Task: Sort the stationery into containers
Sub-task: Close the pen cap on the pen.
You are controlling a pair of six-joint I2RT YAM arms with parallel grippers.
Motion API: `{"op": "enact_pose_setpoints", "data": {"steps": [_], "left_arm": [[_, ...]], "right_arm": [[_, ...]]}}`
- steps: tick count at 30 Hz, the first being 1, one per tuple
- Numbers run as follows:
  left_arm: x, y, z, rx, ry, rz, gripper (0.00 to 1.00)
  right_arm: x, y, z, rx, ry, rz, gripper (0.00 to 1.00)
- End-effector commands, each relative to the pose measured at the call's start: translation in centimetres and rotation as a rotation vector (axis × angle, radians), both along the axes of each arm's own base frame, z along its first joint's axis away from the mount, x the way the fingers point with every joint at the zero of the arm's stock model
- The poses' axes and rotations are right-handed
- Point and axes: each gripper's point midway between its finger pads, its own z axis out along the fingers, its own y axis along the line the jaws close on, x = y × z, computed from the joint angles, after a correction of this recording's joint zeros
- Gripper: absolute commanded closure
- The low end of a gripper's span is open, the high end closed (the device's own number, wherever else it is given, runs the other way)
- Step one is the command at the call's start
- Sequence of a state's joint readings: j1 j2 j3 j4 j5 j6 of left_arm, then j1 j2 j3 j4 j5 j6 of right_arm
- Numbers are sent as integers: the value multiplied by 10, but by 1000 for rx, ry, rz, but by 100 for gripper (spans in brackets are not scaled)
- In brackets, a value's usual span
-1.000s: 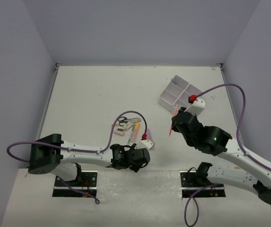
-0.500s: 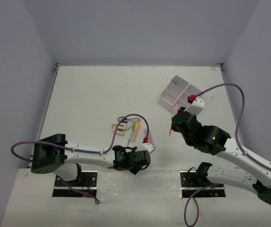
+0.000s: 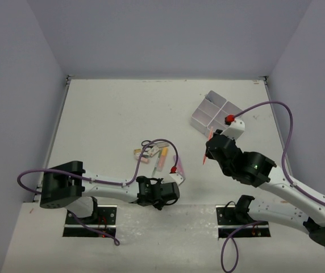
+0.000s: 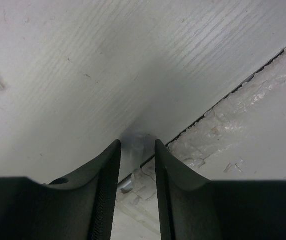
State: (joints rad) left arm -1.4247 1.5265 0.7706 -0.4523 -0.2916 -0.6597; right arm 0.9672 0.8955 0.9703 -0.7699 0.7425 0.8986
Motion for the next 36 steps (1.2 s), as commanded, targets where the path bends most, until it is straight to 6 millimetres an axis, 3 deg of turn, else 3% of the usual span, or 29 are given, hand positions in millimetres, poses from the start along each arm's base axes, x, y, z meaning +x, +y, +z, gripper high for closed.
{"op": "enact_pose_setpoints", "data": {"steps": [1, 12, 17, 19, 20, 21, 24, 36], "left_arm": [[3, 6, -8, 2, -3, 0, 65], [3, 11, -15, 17, 15, 12, 72], [4, 13, -8, 20, 4, 14, 88], [5, 14, -7, 24, 1, 16, 82], [5, 14, -6, 26, 1, 15, 68], [5, 14, -5, 26, 0, 13, 63], [5, 14, -6, 31, 2, 11, 54], [0, 17, -10, 50, 25, -16, 62]], "right_arm": [[5, -1, 10, 43, -37, -27, 100], [4, 3, 9, 57, -35, -10, 100], [4, 2, 9, 60, -39, -11, 100], [4, 2, 10, 58, -40, -10, 100], [4, 2, 10, 57, -40, -10, 100], [4, 2, 10, 58, -41, -11, 100], [4, 2, 11, 58, -43, -12, 100], [5, 1, 15, 58, -53, -11, 100]]}}
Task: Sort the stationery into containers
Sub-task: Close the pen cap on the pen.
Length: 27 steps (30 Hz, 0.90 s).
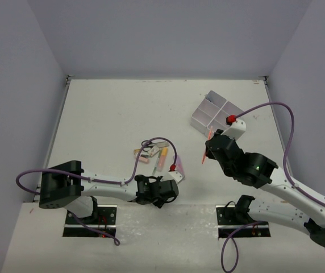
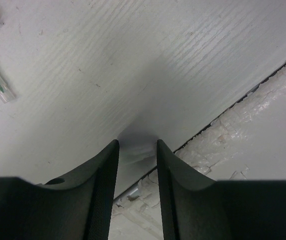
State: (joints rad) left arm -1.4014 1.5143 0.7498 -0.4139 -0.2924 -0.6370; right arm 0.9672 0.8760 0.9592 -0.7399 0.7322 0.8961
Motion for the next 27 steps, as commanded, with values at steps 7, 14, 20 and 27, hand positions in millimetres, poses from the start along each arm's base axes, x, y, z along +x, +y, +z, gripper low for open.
{"op": "enact_pose_setpoints", "data": {"steps": [7, 14, 20, 27], "left_arm": [[-5, 16, -10, 69, 23, -21, 52], [-1, 12, -3, 59, -12, -89, 42], [-3, 10, 7, 44, -15, -175, 34], [-13, 0, 13, 0, 24, -260, 23]], "right_arm": [[4, 0, 10, 25, -33, -17, 100], [4, 0, 9, 29, -31, -12, 100], [3, 1, 10, 39, -35, -7, 100], [1, 0, 8, 50, -40, 6, 100]]}}
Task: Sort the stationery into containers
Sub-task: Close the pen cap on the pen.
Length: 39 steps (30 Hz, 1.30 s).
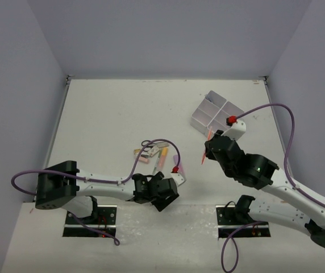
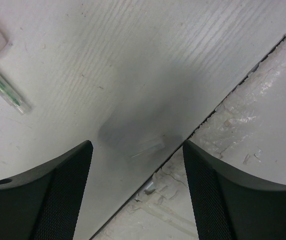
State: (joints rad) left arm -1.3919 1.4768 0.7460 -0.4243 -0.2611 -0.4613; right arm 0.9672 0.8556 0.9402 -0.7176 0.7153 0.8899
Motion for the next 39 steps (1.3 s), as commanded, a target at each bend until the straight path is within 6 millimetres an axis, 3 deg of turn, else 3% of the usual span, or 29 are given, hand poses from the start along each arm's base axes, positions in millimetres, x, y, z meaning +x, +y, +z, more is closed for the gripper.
{"op": "enact_pose_setpoints", "data": {"steps": [1, 8, 12, 25, 31, 39], "left_arm": [[-17, -7, 8, -32, 66, -117, 23], [-38, -12, 23, -18, 133, -292, 23], [-37, -20, 28, -9, 122, -366, 23], [-15, -1, 14, 198, 40, -452, 22], [1, -3, 23, 198, -18, -487, 22], [19, 1, 18, 198, -19, -479, 22]], "right_arm": [[2, -2, 8, 32, -35, -9, 100], [1, -4, 10, 41, -44, -4, 100], [-1, -6, 12, 52, -54, -1, 100], [-5, -9, 17, 67, -72, 17, 100], [-7, -6, 17, 93, -89, 43, 100], [-7, -7, 17, 89, -103, 53, 100]]}}
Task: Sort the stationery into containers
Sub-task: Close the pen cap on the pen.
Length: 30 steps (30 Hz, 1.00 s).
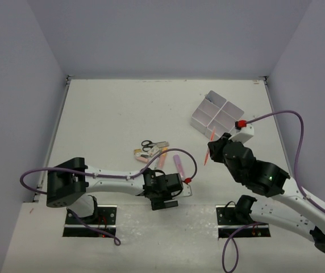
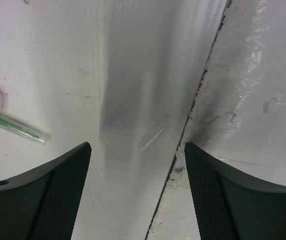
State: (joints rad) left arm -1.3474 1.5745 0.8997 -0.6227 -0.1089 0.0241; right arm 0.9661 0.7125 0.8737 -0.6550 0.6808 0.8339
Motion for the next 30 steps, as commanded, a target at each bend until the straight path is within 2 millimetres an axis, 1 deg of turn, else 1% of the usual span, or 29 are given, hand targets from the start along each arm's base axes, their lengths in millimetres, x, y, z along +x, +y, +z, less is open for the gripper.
{"op": "enact_pose_setpoints", "data": {"steps": [1, 4, 9, 12, 17, 24, 28, 30], "left_arm": [[18, -7, 11, -37, -33, -19, 22], [18, -7, 8, -28, -14, -14, 21], [11, -5, 0, -14, 26, -19, 22], [12, -5, -2, -12, 23, -12, 23], [14, -5, -8, 9, 17, 5, 26], [16, -5, -16, 34, 15, 11, 30], [12, -8, -16, 18, 33, 4, 34], [10, -7, -16, 16, 47, -1, 41]], "right_arm": [[3, 0, 4, 15, -33, -1, 100], [1, -1, 4, 30, -37, 2, 100], [1, 0, 2, 30, -33, 3, 100], [2, 0, 1, 26, -33, 0, 100], [3, 0, 3, 26, -38, -3, 100], [3, 0, 1, 21, -36, -5, 100], [4, -1, 2, 24, -41, -9, 100], [4, -2, 3, 21, -43, -13, 100]]}}
